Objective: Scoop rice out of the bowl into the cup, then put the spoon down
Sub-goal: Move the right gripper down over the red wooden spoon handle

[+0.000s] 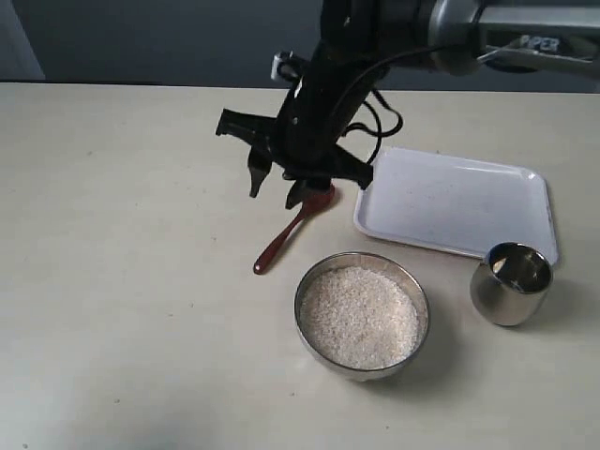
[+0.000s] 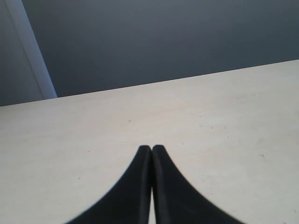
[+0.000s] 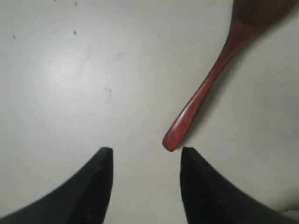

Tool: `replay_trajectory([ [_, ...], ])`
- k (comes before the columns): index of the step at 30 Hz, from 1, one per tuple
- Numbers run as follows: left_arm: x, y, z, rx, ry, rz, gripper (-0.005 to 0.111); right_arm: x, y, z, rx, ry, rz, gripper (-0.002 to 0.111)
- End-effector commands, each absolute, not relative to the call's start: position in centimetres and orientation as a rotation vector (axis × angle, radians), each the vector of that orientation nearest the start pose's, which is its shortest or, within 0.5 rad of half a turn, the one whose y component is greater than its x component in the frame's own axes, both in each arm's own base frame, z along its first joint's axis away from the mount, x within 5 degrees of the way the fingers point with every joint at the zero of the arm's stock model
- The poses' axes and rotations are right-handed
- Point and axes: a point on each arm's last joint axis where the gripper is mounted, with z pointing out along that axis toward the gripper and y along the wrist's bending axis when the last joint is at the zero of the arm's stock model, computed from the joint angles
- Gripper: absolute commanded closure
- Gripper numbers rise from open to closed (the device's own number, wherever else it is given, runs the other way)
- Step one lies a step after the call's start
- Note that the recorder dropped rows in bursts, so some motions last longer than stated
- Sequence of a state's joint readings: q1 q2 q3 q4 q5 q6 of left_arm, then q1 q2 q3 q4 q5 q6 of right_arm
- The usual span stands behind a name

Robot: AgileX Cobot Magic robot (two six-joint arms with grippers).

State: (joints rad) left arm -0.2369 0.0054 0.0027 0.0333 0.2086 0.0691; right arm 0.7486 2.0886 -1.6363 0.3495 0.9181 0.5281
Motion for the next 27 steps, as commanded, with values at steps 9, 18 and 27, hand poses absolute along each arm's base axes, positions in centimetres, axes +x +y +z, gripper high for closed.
replay_trajectory([
  [9, 5.4, -1.3, 19.5, 0.277, 1.662, -0.106, 0.106, 30.2, 32.2, 15.9, 0.031, 3.199, 0.513, 0.063],
  [18, 5.4, -1.3, 19.5, 0.277, 1.662, -0.106, 0.106, 30.7, 32.5, 14.4, 0.084, 3.181, 0.508, 0.063],
  [27, 5.4, -1.3, 19.5, 0.277, 1.662, -0.106, 0.106, 31.2, 33.0, 13.1, 0.206, 3.152, 0.553, 0.063],
])
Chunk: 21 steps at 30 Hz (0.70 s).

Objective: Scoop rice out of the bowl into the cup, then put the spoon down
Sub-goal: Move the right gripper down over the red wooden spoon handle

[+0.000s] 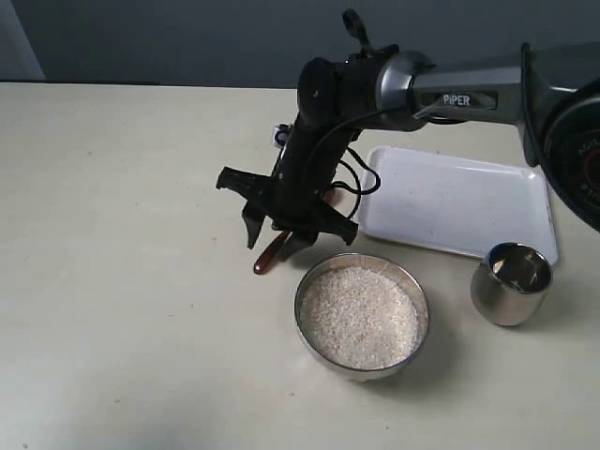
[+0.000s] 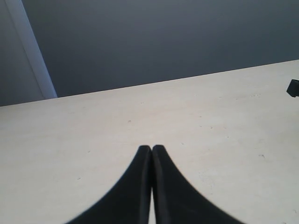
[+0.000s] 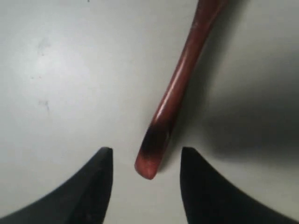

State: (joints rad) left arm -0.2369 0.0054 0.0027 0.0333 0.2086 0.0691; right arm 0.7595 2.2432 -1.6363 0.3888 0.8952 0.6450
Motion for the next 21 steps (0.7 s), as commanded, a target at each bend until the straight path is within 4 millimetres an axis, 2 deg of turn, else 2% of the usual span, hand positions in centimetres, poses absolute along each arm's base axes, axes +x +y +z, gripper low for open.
replay_trajectory([
  [1, 5.44, -1.29, 19.50, 0.277, 1.662, -0.106, 0.106, 31.23, 32.96, 13.01, 0.217, 3.153, 0.545, 0.063],
  [11, 5.44, -1.29, 19.50, 0.277, 1.662, -0.106, 0.106, 31.20, 32.57, 12.04, 0.369, 3.180, 0.450, 0.063],
  [17, 5.44, -1.28, 19.47, 0.278, 1.665, -0.106, 0.106, 31.52, 32.81, 12.10, 0.407, 3.140, 0.494, 0.063],
  [19, 5.44, -1.28, 19.47, 0.278, 1.665, -0.106, 0.106, 31.46, 32.78, 12.09, 0.406, 3.147, 0.488, 0.071],
  [20, 5.44, -1.28, 19.47, 0.278, 1.665, -0.106, 0.106, 31.48, 32.79, 12.09, 0.406, 3.145, 0.490, 0.081],
  [21, 5.44, -1.28, 19.47, 0.278, 1.665, -0.106, 0.106, 31.49, 32.84, 12.11, 0.403, 3.142, 0.500, 0.084],
])
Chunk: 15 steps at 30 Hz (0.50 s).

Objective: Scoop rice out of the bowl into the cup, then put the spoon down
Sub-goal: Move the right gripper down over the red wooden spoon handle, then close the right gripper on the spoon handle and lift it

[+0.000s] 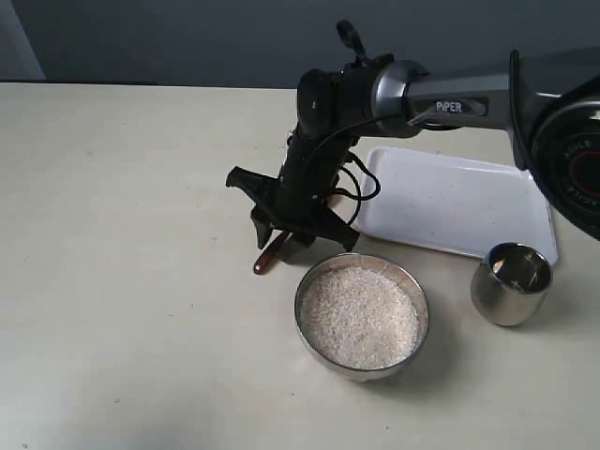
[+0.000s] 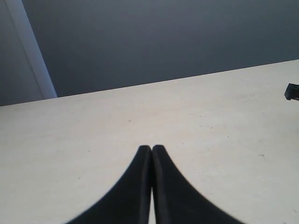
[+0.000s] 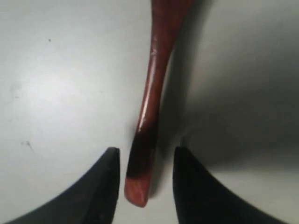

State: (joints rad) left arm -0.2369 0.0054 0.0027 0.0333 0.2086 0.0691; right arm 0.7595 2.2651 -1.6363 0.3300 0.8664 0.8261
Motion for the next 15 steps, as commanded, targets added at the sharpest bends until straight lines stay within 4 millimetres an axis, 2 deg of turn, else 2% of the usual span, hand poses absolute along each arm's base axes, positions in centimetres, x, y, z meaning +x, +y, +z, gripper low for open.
replay_trajectory([
  [1, 5.4, -1.3, 19.5, 0.278, 1.665, -0.106, 0.106, 31.5, 32.9, 12.1, 0.403, 3.145, 0.517, 0.087],
  [8, 5.4, -1.3, 19.5, 0.278, 1.665, -0.106, 0.106, 31.1, 32.7, 12.0, 0.396, 3.184, 0.477, 0.088],
  [15, 5.4, -1.3, 19.5, 0.278, 1.665, -0.106, 0.106, 30.4, 32.5, 10.3, 0.455, 3.294, 0.387, 0.088],
])
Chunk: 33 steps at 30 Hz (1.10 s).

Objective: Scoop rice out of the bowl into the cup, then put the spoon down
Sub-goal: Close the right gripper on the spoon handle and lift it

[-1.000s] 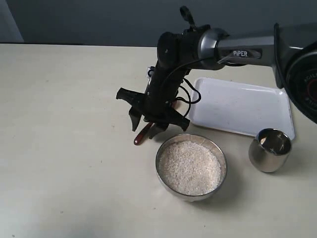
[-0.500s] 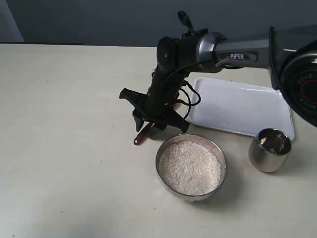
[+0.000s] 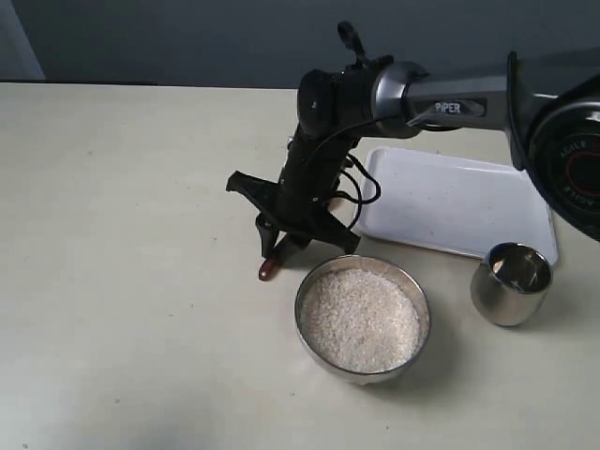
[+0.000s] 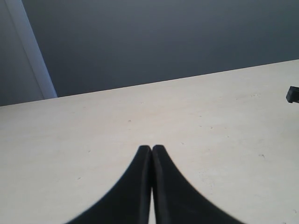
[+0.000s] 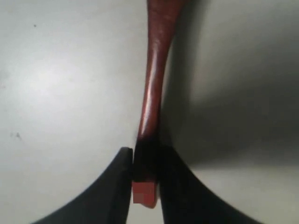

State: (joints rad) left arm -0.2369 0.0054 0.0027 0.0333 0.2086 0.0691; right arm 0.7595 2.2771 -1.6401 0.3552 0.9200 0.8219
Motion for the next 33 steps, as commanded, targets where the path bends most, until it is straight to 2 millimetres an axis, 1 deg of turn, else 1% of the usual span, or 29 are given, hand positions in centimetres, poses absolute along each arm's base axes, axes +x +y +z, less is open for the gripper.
replay_trajectory([
  [1, 5.4, -1.3, 19.5, 0.278, 1.665, -0.106, 0.106, 30.3, 32.5, 10.1, 0.446, 3.305, 0.387, 0.088],
  [6, 5.4, -1.3, 19.5, 0.278, 1.665, -0.106, 0.106, 30.1, 32.7, 9.7, 0.387, 3.342, 0.419, 0.088],
  [11, 5.4, -1.3, 19.5, 0.278, 1.665, -0.106, 0.106, 29.9, 32.4, 9.6, 0.363, 3.360, 0.355, 0.088],
  [13, 5.4, -1.3, 19.5, 0.278, 1.665, -0.106, 0.106, 29.8, 32.2, 9.6, 0.353, 3.377, 0.328, 0.092],
  [15, 5.4, -1.3, 19.5, 0.277, 1.663, -0.106, 0.106, 29.8, 32.2, 9.6, 0.330, 3.384, 0.324, 0.108],
  [17, 5.4, -1.3, 19.5, 0.277, 1.663, -0.106, 0.106, 29.8, 32.3, 9.7, 0.302, 3.382, 0.350, 0.109],
  [20, 5.4, -1.3, 19.5, 0.277, 1.663, -0.106, 0.106, 30.3, 32.7, 10.3, 0.251, 3.355, 0.375, 0.109],
  [23, 5.4, -1.3, 19.5, 0.277, 1.663, -0.106, 0.106, 31.1, 33.0, 11.5, 0.164, 3.308, 0.358, 0.109],
  [28, 5.4, -1.3, 19.5, 0.277, 1.663, -0.106, 0.106, 32.4, 32.9, 14.5, -0.068, 3.262, 0.209, 0.109],
  [31, 5.4, -1.3, 19.5, 0.277, 1.663, -0.106, 0.106, 33.6, 33.2, 16.3, -0.215, 3.152, 0.205, 0.109],
  [33, 5.4, -1.3, 19.5, 0.277, 1.663, -0.106, 0.106, 33.9, 33.8, 17.9, -0.264, 3.109, 0.282, 0.109],
])
